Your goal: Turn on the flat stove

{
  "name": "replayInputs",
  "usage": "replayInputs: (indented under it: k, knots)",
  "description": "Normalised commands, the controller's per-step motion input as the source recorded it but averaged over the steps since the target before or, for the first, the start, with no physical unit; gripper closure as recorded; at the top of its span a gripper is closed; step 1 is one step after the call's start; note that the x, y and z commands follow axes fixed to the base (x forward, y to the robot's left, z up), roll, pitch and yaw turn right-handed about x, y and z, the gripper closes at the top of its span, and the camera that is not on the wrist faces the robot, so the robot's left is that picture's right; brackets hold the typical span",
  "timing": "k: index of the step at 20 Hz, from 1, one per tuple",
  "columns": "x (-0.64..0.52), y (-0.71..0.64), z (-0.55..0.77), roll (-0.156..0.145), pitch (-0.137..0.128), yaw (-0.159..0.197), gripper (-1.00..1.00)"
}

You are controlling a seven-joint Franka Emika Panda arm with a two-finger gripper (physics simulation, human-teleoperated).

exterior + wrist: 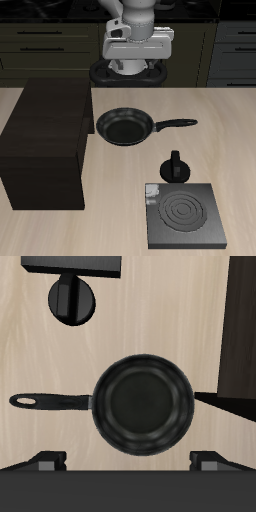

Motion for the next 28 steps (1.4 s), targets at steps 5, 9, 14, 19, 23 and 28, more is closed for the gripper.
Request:
replayInputs:
  k: [5,9,14,19,23,28]
  knots:
    - [0.28,0.13,0.02,0.006,-0.006,0.002,-1.00]
    - [0.29,0.10,0.04,0.016,-0.004,0.005,-1.00]
    - [0.39,0.19,0.04,0.016,-0.008,-0.006,-1.00]
    - [0.40,0.11,-0.02,0.000,0.010,-0.002,-1.00]
    - [0.38,0.11,-0.04,0.002,0.023,0.003,-1.00]
    - [0.27,0.14,-0.06,0.013,0.007,0.002,-1.00]
